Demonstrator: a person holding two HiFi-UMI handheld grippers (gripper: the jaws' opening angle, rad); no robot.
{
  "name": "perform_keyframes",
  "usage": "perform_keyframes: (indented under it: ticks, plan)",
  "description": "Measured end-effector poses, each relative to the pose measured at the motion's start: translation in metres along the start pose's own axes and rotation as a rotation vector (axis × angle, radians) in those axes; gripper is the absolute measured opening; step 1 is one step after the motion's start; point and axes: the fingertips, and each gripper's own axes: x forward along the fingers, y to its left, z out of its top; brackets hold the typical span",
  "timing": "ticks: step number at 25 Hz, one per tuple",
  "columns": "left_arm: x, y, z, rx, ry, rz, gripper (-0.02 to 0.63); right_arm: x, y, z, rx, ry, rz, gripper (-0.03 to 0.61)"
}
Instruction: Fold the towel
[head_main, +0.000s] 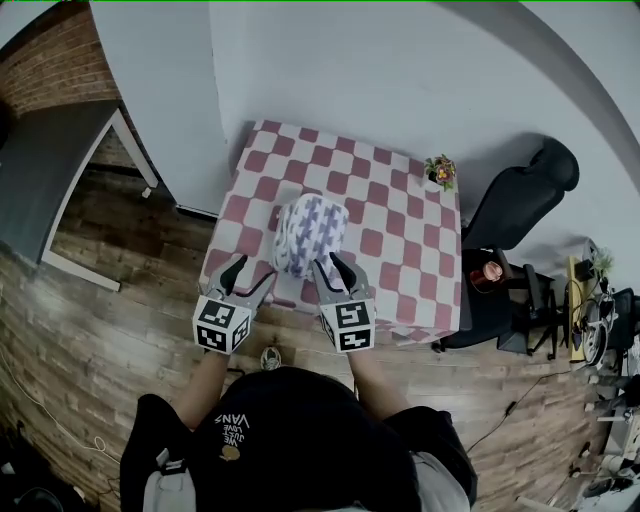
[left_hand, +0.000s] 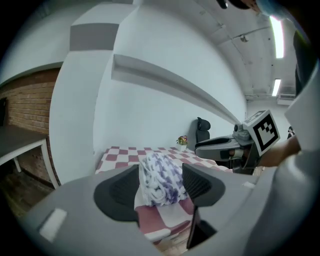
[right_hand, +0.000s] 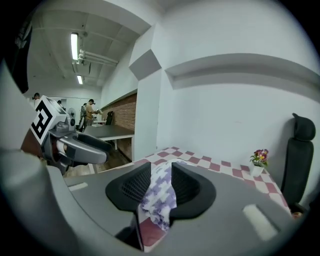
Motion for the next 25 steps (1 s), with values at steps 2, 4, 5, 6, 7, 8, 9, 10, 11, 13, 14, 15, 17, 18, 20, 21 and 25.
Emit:
perform_keyframes:
  ticks: [2,4,5,6,7,8,9,10,11,13,14,15,17,18,20,21,25]
  plan:
    - [-0.001,-0.017,0.007,0.012,-0.021,0.011,0.271,-0.017,-0.01,0.001,0.004,-0.018,-0.012,0.088]
    - [-0.003,-0.036,0.012,0.019,-0.036,0.018,0.231,-0.035,-0.02,0.002,0.011,-0.038,-0.017,0.016]
    - [-0.005,-0.045,0.013,0.026,-0.043,0.024,0.205,-0.044,-0.024,0.003,0.016,-0.049,-0.014,0.006]
    - [-0.007,-0.054,0.013,0.035,-0.051,0.034,0.18,-0.053,-0.027,0.002,0.024,-0.058,-0.01,0.006]
    - [-0.01,-0.062,0.014,0.045,-0.059,0.047,0.153,-0.061,-0.031,0.002,0.033,-0.066,-0.004,0.006]
    - [-0.013,-0.069,0.014,0.051,-0.069,0.06,0.123,-0.069,-0.034,0.001,0.042,-0.074,0.002,0.006]
    - [-0.016,-0.077,0.014,0.054,-0.082,0.072,0.091,-0.077,-0.037,-0.001,0.051,-0.079,0.01,0.006]
    - [-0.02,-0.086,0.013,0.056,-0.095,0.082,0.053,-0.086,-0.039,-0.003,0.057,-0.083,0.018,0.006]
    - [-0.025,-0.094,0.012,0.058,-0.106,0.092,0.026,-0.095,-0.04,-0.006,0.062,-0.086,0.025,0.006]
    - [-0.035,-0.109,0.008,0.066,-0.114,0.112,0.008,-0.112,-0.041,-0.012,0.072,-0.09,0.041,0.006]
    - [-0.039,-0.115,0.006,0.07,-0.113,0.123,0.004,-0.119,-0.041,-0.015,0.076,-0.092,0.05,0.006]
    - [-0.043,-0.121,0.004,0.072,-0.112,0.133,0.003,-0.126,-0.041,-0.018,0.08,-0.093,0.06,0.006]
    - [-0.051,-0.134,-0.001,0.071,-0.112,0.152,0.002,-0.14,-0.039,-0.026,0.089,-0.094,0.081,0.006]
    - [-0.055,-0.14,-0.004,0.069,-0.111,0.16,0.003,-0.147,-0.038,-0.03,0.093,-0.093,0.091,0.006]
    - [-0.062,-0.152,-0.01,0.069,-0.11,0.173,0.003,-0.158,-0.038,-0.038,0.093,-0.088,0.105,0.006]
    - [-0.065,-0.158,-0.013,0.072,-0.109,0.18,0.002,-0.163,-0.038,-0.042,0.092,-0.086,0.11,0.005]
    - [-0.073,-0.181,-0.024,0.079,-0.101,0.198,0.002,-0.183,-0.041,-0.058,0.091,-0.073,0.122,0.005]
